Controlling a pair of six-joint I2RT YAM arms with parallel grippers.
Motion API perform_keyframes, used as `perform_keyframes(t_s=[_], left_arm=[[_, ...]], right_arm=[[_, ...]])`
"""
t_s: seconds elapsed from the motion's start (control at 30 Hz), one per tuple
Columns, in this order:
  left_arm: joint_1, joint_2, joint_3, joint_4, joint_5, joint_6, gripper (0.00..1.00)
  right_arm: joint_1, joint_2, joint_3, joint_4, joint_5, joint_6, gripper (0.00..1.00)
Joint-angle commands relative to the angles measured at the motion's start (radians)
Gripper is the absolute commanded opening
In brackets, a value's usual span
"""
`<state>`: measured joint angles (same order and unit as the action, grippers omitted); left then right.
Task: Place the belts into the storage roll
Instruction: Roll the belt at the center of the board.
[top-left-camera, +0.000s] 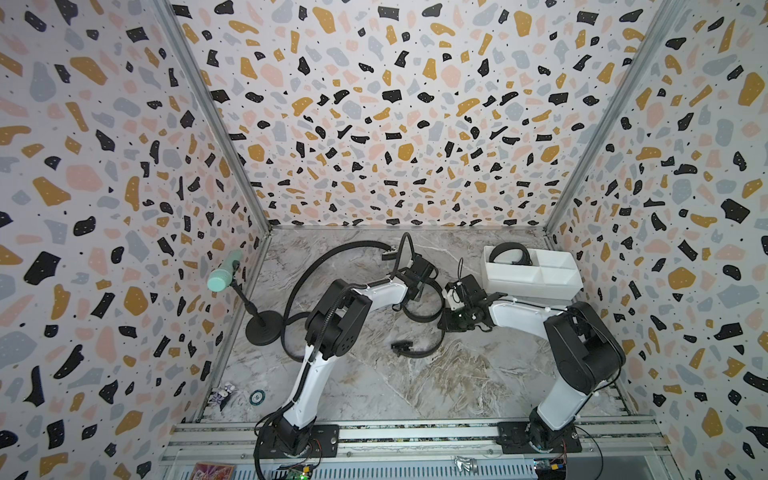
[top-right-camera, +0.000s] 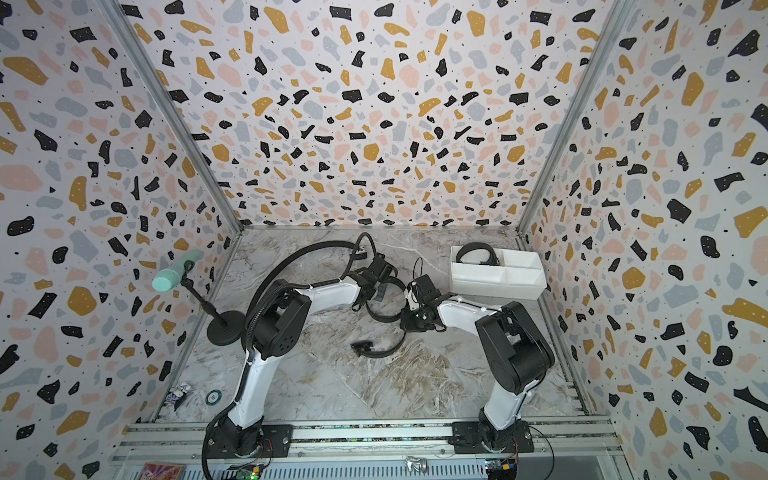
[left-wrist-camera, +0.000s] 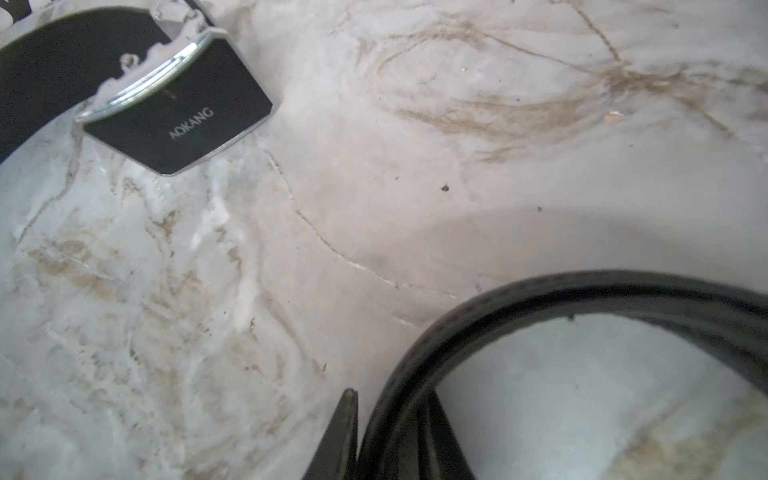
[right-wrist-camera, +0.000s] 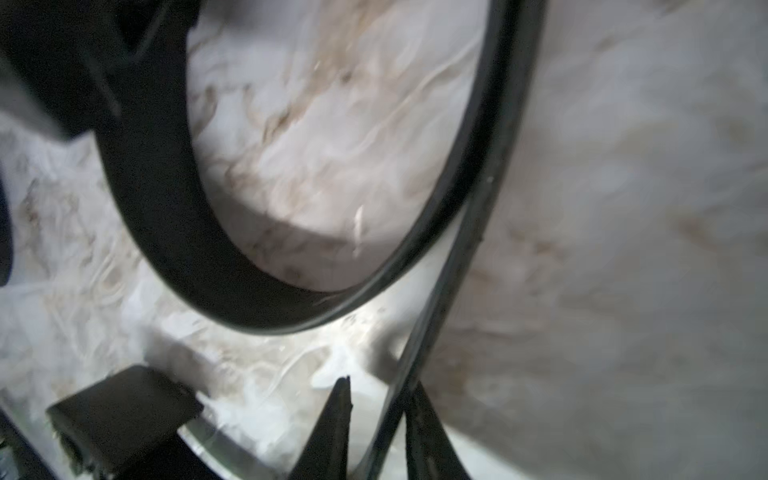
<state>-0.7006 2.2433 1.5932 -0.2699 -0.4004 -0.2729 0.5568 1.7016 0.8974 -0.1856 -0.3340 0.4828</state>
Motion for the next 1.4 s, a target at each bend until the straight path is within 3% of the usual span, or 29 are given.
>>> perform_keyframes(t_s=[0.0,0.1,0.37,0.53,0.63,0.9,1.17,1.27,1.37], left_arm=[[-0.017,0.065,-0.013,-0.114,0.06,0.015,0.22],[-0.018,0.046,-0.032,-0.109,0.073,0.017,0.25],[-0.019,-0.126,-0.128,-0.04,0.124,0.009,0.45],[-0.028,-0.259,-0.185,0.025,0.161,-0.006,0.64],[-0.04,-0.336,-0.243,0.037,0.201,-0.005,0.68],[-0.145,-0.502,-0.487,0.096,0.358,-0.06,0.75],[-0.224,-0.473,-0.555,0.103,0.389,-0.06,0.78],[-0.226,-0.457,-0.567,0.1,0.379,-0.053,0.74],[-0.227,-0.427,-0.569,0.085,0.34,-0.041,0.63]], right_arm=[[0.046,-0.025,-0.023,0.092,-0.099,0.106,0.25],[0.039,-0.051,-0.012,0.069,-0.081,0.104,0.37],[-0.099,-0.099,0.125,-0.179,0.061,-0.082,0.59],[-0.14,-0.015,0.259,-0.224,0.1,-0.172,0.69],[-0.132,0.064,0.351,-0.245,0.117,-0.215,0.73],[-0.08,0.26,0.547,-0.388,0.236,-0.333,0.76],[-0.033,0.328,0.645,-0.507,0.332,-0.391,0.74],[-0.017,0.363,0.684,-0.553,0.373,-0.41,0.71],[-0.004,0.385,0.701,-0.583,0.405,-0.422,0.65]])
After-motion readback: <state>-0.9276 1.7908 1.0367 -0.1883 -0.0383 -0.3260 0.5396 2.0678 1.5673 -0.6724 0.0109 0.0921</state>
